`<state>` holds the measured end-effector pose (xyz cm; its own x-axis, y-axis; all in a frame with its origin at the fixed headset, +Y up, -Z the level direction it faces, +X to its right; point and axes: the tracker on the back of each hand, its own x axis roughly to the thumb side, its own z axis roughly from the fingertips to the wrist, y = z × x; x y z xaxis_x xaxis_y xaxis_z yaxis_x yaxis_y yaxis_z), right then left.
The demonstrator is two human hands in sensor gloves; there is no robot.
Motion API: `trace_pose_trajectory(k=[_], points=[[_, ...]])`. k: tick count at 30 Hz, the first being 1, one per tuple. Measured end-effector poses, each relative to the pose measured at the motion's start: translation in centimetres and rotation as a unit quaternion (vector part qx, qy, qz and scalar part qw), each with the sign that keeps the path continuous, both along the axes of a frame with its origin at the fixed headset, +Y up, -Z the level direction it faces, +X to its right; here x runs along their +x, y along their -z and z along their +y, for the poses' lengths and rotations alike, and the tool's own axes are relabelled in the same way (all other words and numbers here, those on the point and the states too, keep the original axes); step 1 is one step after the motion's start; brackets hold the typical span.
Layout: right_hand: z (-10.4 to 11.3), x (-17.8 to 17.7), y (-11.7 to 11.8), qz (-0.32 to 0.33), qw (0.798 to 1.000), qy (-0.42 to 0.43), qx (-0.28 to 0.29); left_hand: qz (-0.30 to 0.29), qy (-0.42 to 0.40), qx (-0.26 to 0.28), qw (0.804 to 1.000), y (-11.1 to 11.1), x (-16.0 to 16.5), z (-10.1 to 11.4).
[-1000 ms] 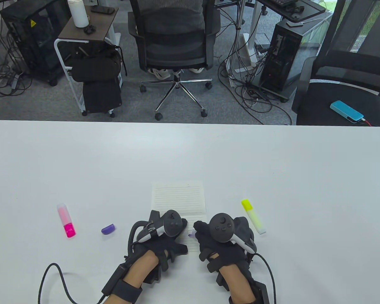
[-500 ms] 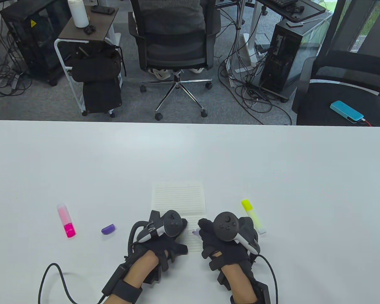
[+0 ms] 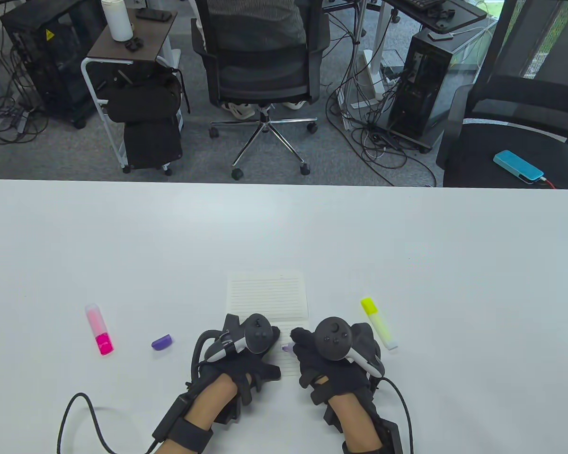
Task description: Apply highlighter ink on paper
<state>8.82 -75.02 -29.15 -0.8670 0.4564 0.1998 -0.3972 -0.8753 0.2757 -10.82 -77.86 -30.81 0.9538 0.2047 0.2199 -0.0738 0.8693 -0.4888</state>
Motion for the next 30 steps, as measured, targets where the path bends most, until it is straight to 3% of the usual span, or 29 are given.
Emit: trace_pose_trajectory(k=[4,9,14,18,24,27,30], points=[[0.19,0.21,0.00,0.007,0.999,0.007,-0.031,0.000,0.000,0.000,1.000,0.00,0.00,0.00],[-0.09,-0.11,0.09,-0.002,1.000,-0.002,-0.001,-0.001,0.000,0.000,1.000,-0.01,0.02,-0.01],[0.18,0.02,-0.10,0.007,0.999,0.007,-0.036,0.000,0.000,0.000,1.000,0.00,0.03,-0.01],[-0.03,-0.15,-0.03,-0.005,1.000,-0.002,-0.006,-0.001,0.000,0.000,1.000,0.00,0.03,-0.01],[0.30,0.20,-0.09,-0.001,0.999,0.000,-0.033,-0.001,0.000,0.000,1.000,0.02,0.03,-0.01],[0.06,0.01,-0.03,-0.010,1.000,-0.005,-0.009,-0.001,0.000,0.000,1.000,0.02,0.03,-0.02],[0.06,0.04,0.07,-0.007,1.000,0.001,-0.020,-0.001,0.000,0.000,1.000,0.02,0.02,-0.02]])
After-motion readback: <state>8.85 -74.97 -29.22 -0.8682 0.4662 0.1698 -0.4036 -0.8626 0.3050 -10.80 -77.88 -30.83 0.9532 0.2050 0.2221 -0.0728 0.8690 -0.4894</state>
